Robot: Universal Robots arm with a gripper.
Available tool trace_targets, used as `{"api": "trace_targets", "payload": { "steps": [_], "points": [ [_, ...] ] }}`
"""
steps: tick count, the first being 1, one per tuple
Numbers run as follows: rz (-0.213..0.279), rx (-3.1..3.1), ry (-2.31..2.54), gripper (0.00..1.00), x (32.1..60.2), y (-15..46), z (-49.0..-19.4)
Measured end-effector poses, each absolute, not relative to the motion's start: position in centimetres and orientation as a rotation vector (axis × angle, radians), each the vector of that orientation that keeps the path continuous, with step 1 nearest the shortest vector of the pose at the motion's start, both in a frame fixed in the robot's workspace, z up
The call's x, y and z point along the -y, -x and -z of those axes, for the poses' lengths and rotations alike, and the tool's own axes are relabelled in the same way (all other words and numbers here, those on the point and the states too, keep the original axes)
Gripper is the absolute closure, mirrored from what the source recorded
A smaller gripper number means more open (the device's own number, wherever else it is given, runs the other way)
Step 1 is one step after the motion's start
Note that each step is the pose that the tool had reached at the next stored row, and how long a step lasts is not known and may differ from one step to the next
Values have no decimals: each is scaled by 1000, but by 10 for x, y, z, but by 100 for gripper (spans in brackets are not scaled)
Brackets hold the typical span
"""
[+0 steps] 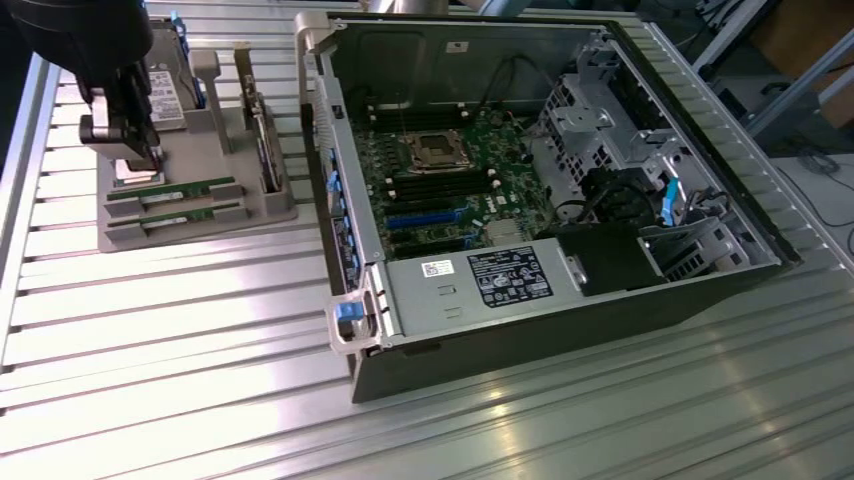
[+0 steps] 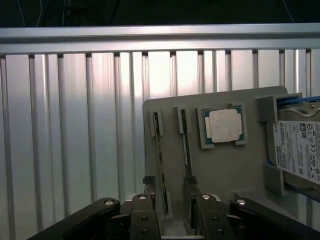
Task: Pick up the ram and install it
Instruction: 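Pick up the ram and move it above insertion slot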
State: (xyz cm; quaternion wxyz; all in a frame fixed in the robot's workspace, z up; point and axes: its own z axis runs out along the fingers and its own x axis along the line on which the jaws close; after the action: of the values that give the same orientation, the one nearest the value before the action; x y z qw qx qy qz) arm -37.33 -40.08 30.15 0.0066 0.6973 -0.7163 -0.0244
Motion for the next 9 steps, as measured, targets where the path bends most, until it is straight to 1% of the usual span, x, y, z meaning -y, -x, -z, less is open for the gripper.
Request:
{"api": "trace_targets", "payload": {
  "steps": [9],
  "points": [
    [76, 2241, -2182, 64, 401, 373, -290]
  ]
}}
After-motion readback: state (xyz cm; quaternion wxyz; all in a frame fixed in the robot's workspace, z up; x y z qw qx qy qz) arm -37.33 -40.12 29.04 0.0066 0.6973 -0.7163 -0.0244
